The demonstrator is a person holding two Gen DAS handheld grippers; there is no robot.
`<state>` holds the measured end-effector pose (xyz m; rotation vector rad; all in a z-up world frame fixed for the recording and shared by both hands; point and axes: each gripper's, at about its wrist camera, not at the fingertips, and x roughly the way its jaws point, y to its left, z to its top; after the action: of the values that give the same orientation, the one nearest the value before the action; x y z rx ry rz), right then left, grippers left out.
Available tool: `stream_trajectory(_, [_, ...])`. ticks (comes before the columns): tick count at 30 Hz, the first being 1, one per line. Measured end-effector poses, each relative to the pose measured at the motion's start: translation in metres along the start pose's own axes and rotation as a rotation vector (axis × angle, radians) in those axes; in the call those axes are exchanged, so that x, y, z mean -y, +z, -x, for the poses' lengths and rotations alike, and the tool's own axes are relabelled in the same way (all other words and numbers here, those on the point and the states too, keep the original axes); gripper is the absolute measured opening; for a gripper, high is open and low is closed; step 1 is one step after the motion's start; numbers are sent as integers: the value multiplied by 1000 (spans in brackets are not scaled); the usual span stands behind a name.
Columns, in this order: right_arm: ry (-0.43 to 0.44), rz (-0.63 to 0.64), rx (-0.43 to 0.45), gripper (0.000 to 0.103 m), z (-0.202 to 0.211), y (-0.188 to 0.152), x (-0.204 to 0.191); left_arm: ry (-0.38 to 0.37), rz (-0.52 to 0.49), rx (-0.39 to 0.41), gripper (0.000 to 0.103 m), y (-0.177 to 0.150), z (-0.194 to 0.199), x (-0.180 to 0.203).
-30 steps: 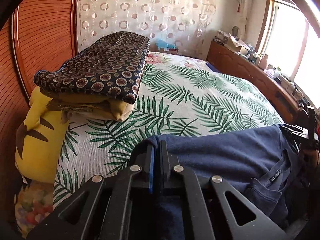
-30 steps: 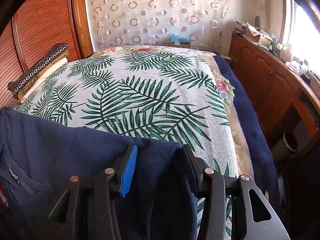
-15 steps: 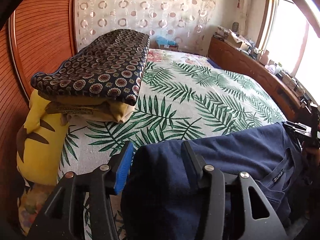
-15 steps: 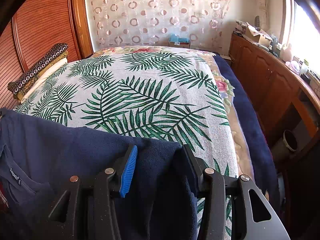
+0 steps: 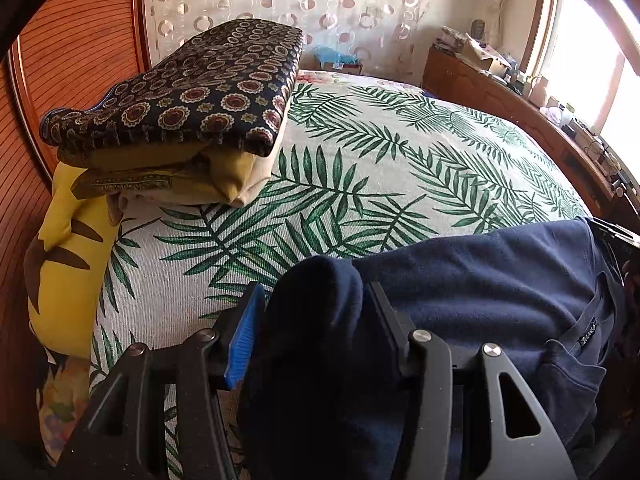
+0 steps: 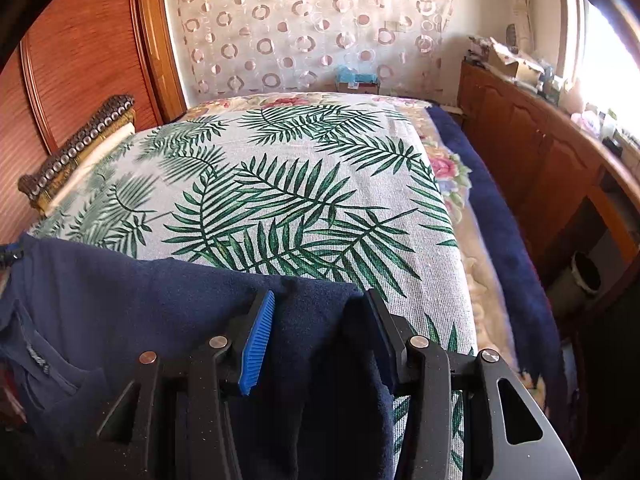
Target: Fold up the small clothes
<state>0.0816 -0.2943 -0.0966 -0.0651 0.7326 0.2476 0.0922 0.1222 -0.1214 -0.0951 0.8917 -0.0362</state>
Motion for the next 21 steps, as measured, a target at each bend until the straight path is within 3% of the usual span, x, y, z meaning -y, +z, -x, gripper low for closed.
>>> stream_trajectory(4, [-61,26,-9,56,0,10,5,3,-2,9,53,-1,0,1])
stream_trajectory(7, [-10,8,-55,56,-7,11,11,8,-8,12,53,-2,0,2])
stream_trajectory(10, [17,29,-48,56,-5,5,6,-16,1,-4,53,-1,2,0])
stream_trajectory(13, [34,74,-50,55,-1,0,-4,-53,-5,-5,33,-3,4,3])
stream_trajectory(14, [36,84,-46,50,0,-2,-7,-65,-10,-4,22,-4,5,4])
stream_trajectory(15, [48,89,-41,36,1,-3,-8,-93,-15,-8,17,-5,6,6])
stream_trajectory(16, [66,99,-40,16,2,-4,-11,-101,-16,-8,15,-4,7,7])
stream_trajectory(18, [75,105,-37,12,6,-7,-15,-113,-14,5,11,-2,14,9])
stream_trajectory(21, [95,86,33,11,31,-8,-16,-151,-6,86,10,3,47,13])
